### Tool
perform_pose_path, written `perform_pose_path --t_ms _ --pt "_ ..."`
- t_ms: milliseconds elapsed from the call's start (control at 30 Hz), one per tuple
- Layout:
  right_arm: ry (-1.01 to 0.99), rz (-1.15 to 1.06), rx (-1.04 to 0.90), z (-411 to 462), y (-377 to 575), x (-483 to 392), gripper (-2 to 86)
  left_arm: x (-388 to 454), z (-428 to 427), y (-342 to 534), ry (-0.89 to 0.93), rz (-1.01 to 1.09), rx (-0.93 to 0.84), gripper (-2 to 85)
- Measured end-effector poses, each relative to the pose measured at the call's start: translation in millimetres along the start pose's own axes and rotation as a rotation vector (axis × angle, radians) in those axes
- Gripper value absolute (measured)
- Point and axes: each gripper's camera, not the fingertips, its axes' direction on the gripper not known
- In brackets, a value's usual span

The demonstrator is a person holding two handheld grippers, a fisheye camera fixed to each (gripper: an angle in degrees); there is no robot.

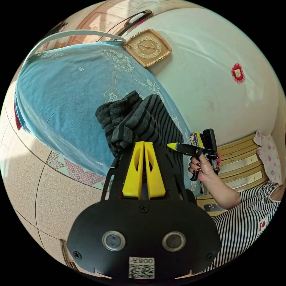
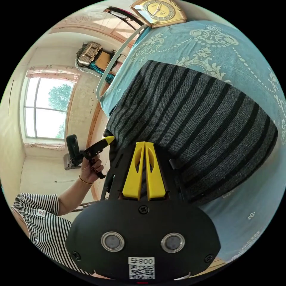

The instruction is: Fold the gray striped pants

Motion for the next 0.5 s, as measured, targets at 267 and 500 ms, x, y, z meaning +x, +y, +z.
perform_pose_path --t_ms 267,500 --pt "-0.054 0.131 0.048 -9 50 55 0.1 5 -19 58 0.055 -0.034 0.048 0.7" --pt "0.027 0.093 0.254 -56 87 59 0.1 6 -38 119 0.106 -0.073 0.038 5.7"
